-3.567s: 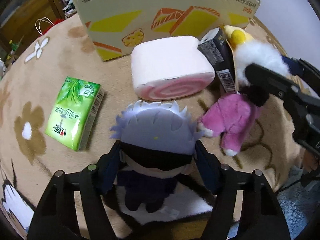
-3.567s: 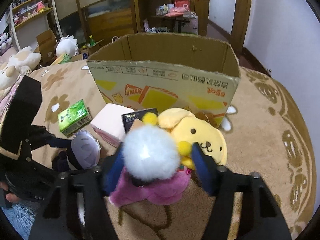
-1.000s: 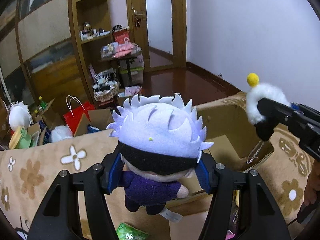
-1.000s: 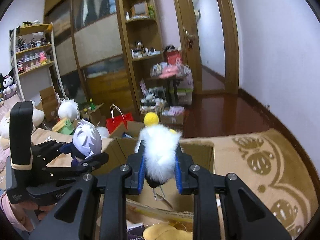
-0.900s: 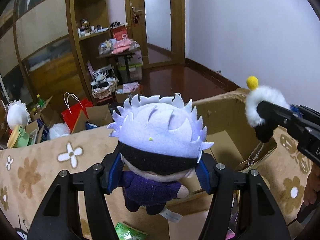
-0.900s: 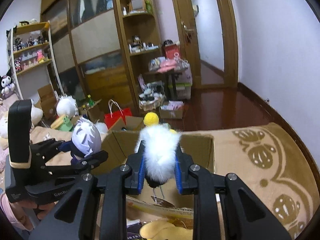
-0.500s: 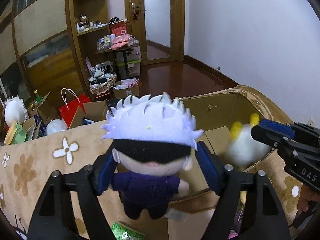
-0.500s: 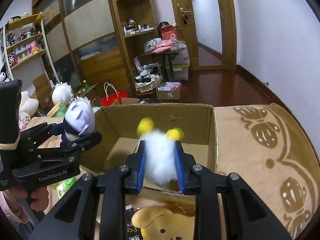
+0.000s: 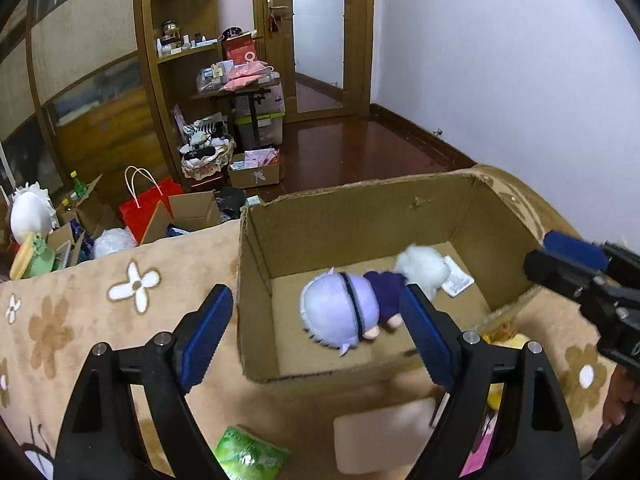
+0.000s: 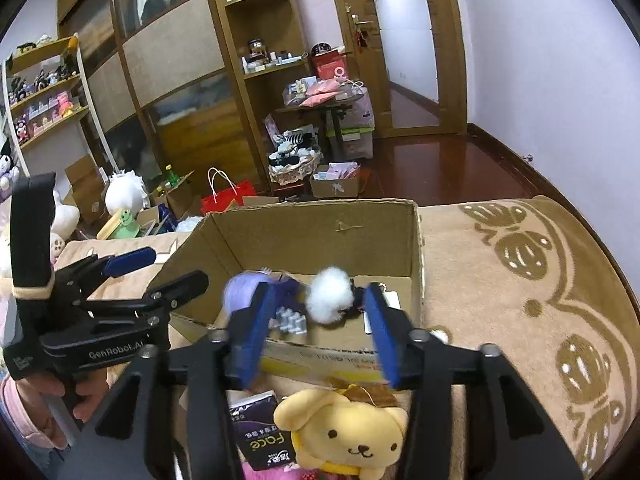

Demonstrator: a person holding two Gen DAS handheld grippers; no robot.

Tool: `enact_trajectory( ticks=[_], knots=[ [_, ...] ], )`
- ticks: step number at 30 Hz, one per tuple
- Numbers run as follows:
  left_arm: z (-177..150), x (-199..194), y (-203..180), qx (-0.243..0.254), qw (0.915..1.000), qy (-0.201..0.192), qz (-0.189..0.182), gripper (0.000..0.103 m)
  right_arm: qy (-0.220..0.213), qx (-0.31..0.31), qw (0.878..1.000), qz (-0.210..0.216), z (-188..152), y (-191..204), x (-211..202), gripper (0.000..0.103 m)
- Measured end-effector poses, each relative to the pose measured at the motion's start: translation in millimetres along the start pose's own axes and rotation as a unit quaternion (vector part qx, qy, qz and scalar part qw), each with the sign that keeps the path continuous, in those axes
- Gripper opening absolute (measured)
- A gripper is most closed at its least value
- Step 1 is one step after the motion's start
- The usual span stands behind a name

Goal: Organize soft objects
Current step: 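Lower the left gripper onto the green tissue pack and grasp it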

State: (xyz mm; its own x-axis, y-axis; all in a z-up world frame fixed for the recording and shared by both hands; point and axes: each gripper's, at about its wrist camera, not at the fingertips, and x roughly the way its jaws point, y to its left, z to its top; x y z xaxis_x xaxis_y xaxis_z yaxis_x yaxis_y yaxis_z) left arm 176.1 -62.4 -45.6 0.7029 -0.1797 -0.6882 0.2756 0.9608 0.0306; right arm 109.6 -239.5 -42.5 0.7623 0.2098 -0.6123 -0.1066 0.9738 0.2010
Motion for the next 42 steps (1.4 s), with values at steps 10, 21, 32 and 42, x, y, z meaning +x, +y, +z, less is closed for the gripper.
enact_trajectory(
  ticks=[10,21,32,42],
  knots=[
    [-20,-31,9,0.009,0.9994,0.019,0.026,0.099,-0.005,0.021,1.0,-0.015,-5,-3,-22,0.095],
    [-44,-61,21,0.012,0.9971,0.057,0.048,0.101,-0.012,0.025,0.999,-0.025,-15,6,-49,0.103],
    [-65,-40,24,0.014,0.993,0.114,0.027,0.101,0.0,0.034,0.999,-0.033,-31,12,-51,0.103],
    [-77,0,34,-0.004,0.9825,0.184,0.025,0.101,0.029,0.049,0.997,-0.054,-44,1,-18,0.103]
  ],
)
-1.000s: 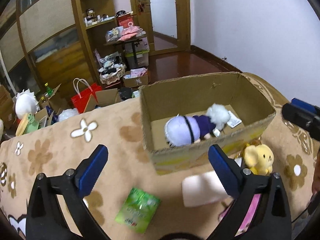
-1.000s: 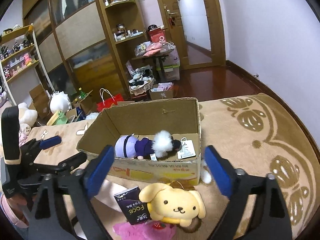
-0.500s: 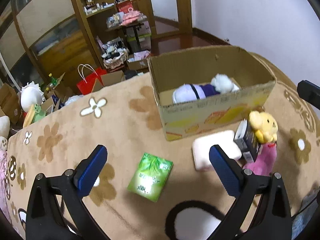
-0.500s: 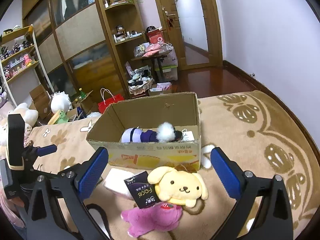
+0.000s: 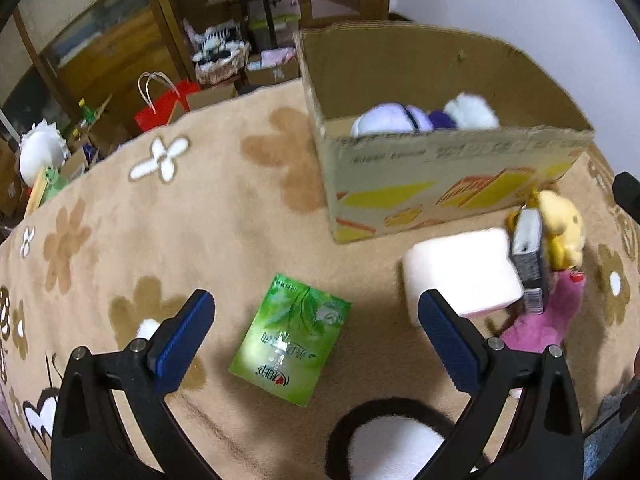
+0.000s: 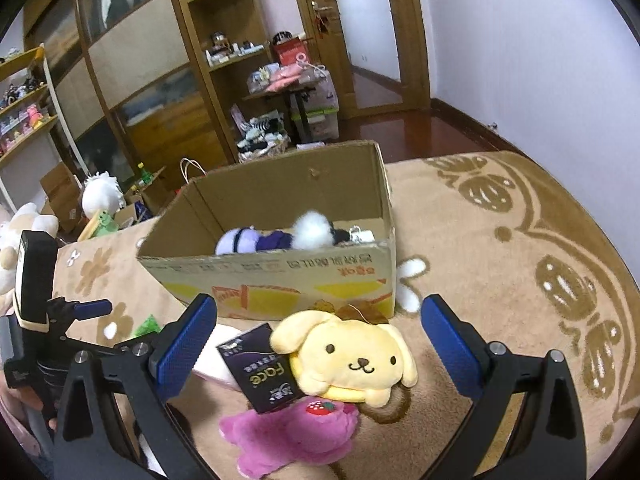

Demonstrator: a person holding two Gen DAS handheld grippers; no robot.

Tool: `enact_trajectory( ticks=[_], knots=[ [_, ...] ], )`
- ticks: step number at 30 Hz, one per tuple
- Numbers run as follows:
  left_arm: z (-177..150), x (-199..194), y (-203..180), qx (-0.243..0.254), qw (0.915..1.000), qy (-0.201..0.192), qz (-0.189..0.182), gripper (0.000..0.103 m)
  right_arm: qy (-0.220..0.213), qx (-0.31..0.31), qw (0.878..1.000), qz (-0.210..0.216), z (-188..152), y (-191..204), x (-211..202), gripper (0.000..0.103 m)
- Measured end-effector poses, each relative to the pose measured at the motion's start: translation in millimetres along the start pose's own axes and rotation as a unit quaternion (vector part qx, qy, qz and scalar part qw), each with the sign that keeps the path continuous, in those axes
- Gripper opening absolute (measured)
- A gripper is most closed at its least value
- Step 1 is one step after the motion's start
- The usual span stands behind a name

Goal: Organize soft objects

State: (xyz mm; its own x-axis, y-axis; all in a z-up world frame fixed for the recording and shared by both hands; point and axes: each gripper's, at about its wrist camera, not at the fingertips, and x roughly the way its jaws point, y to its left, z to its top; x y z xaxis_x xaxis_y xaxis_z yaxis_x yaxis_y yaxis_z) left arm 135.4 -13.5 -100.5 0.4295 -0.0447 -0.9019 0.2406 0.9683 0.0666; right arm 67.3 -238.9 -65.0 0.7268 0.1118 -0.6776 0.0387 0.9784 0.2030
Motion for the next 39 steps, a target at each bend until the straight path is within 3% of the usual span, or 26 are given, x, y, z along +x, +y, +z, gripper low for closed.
enact_trajectory(
  ticks=[19,22,25,35,39],
  knots=[
    [-1,61,16,-0.038,0.9938,0.104,-0.008,0.099,0.073,0.006,0.997,-0.021,-19,-10,60,0.103],
    [-3,66,15,-0.038,0.9928,0.113,-0.011,0.089,0.079,0.01,0.997,-0.021,-23,-13,65,0.103],
    [-3,72,15,-0.034,0.9928,0.114,-0.009,0.087,0.084,0.018,0.996,-0.018,-25,-15,67,0.103],
    [-3,71,16,-0.036,0.9919,0.12,-0.017,0.066,0.101,0.048,0.994,-0.005,-31,-22,75,0.103],
    [-4,69,18,-0.036,0.992,0.12,-0.016,0.063,0.109,0.064,0.992,0.004,-32,-25,76,0.103]
  ],
)
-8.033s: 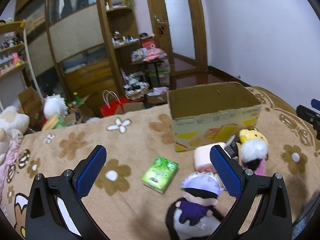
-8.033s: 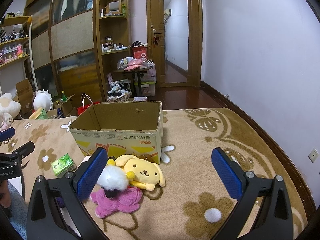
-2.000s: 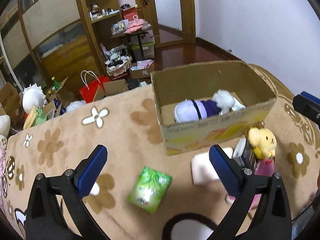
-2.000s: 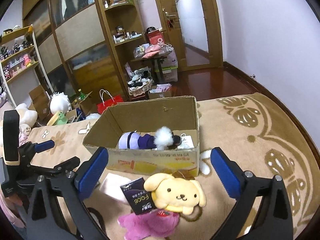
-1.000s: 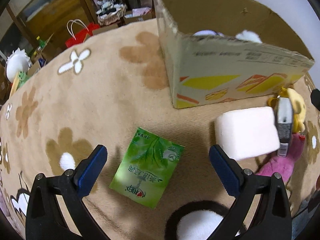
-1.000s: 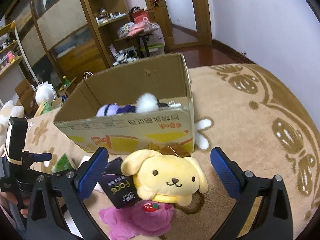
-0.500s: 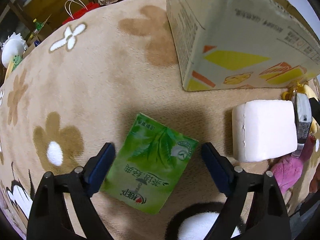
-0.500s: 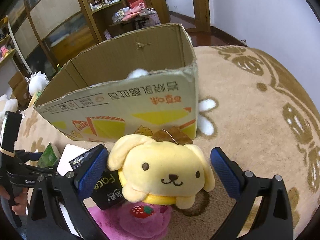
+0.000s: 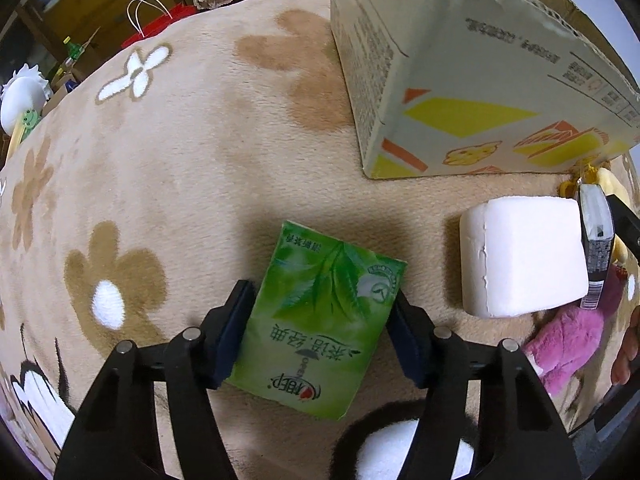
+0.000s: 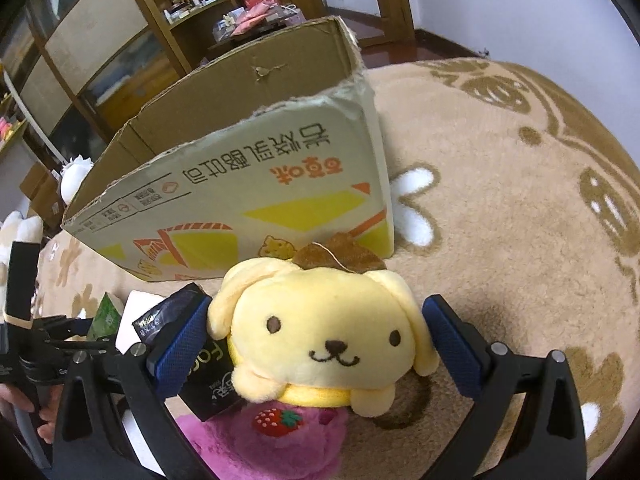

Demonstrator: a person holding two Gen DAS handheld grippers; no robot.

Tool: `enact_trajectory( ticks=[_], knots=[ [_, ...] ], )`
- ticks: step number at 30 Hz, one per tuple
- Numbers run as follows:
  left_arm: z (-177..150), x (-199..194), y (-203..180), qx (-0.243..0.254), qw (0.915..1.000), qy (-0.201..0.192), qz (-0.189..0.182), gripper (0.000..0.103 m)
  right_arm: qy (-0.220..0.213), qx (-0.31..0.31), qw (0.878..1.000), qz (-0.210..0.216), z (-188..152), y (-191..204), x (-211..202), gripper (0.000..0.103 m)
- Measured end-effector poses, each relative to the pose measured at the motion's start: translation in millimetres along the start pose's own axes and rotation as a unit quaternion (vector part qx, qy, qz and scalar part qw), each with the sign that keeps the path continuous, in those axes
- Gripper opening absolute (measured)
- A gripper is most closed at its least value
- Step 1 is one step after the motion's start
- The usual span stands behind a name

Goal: Organize soft objects

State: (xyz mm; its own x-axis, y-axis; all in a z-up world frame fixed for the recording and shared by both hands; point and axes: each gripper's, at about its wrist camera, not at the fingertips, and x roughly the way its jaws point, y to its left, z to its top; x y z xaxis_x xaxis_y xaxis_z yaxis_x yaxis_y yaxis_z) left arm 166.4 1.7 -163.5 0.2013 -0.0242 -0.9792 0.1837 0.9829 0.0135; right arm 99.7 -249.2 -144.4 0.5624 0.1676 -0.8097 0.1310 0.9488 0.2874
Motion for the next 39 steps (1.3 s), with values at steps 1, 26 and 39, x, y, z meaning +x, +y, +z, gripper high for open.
enact_trajectory(
  ticks=[1,26,39],
  knots=[
    [1,0,1,0.0,1.0,-0.001,0.001,0.062,0.003,0.004,1.0,0.003,0,-1,0,0.103],
    [-23,-63,-10,0.003,0.9929,-0.119,0.005,0.061,-0.026,-0.013,1.0,0.004,-2,-1,-19,0.083],
    [-23,-81,-5,-0.014,0.9876,-0.156,0.008,0.061,-0.003,-0.011,1.0,-0.001,-5,-1,-7,0.094]
  ],
)
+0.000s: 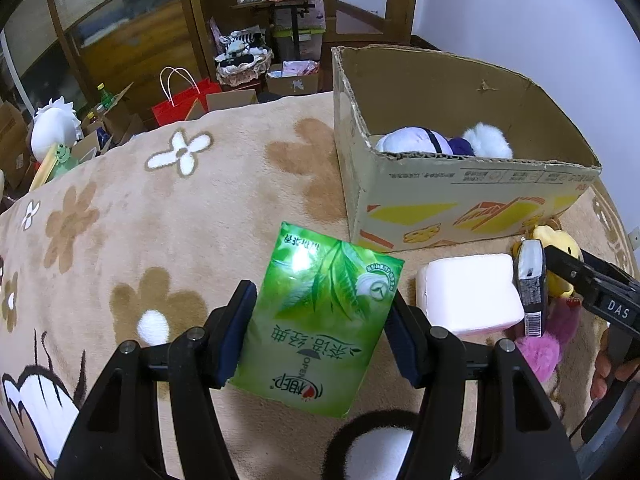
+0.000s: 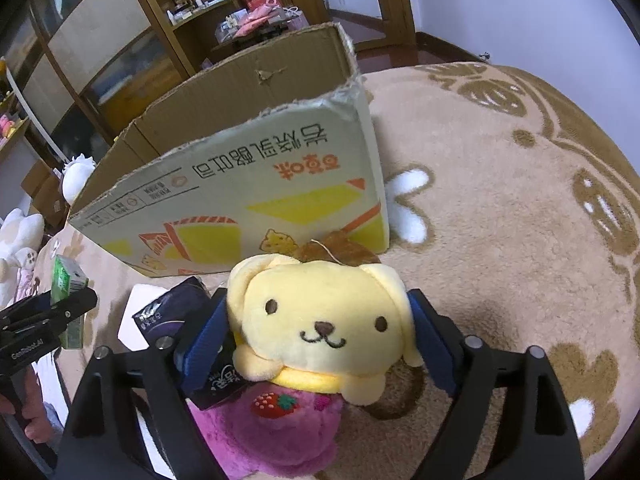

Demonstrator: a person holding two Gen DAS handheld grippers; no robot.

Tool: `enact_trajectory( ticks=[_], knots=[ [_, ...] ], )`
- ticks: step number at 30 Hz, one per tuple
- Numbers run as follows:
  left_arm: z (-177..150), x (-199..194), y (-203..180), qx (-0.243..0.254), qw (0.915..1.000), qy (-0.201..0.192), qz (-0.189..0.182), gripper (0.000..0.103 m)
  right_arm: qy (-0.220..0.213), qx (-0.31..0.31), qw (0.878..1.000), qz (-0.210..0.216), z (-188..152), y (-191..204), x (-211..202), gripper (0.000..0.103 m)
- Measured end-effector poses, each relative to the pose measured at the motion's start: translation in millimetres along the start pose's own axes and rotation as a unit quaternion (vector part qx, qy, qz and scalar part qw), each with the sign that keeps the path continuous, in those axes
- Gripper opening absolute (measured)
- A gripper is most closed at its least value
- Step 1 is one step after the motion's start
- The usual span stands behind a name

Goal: Organize soft objects

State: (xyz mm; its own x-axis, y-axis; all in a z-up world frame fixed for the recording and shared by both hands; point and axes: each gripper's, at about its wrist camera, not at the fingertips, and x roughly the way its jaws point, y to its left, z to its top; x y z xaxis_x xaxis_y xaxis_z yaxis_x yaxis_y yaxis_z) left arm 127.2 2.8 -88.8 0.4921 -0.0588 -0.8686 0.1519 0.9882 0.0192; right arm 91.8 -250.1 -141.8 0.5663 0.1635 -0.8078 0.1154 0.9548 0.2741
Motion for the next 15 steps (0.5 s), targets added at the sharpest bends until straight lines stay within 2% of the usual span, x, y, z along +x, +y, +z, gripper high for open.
enact_trajectory(
  ticks=[7,11,15],
  knots=[
    [1,0,0,0.001,1.0,-0.009,0.003,0.061,0.017,-0.007,1.0,-0.006,0,1,12,0.094],
    [2,-7,-1,0.001,0.9996,-0.026,0.005,0.061,0.02,-0.033,0.999,-0.017,0,5,16,0.085],
    [1,-16,-1,-0.003,0.9989,-0.046,0.006,0.061,0.0,-0.046,0.999,-0.027,-1,10,7,0.08]
  ],
)
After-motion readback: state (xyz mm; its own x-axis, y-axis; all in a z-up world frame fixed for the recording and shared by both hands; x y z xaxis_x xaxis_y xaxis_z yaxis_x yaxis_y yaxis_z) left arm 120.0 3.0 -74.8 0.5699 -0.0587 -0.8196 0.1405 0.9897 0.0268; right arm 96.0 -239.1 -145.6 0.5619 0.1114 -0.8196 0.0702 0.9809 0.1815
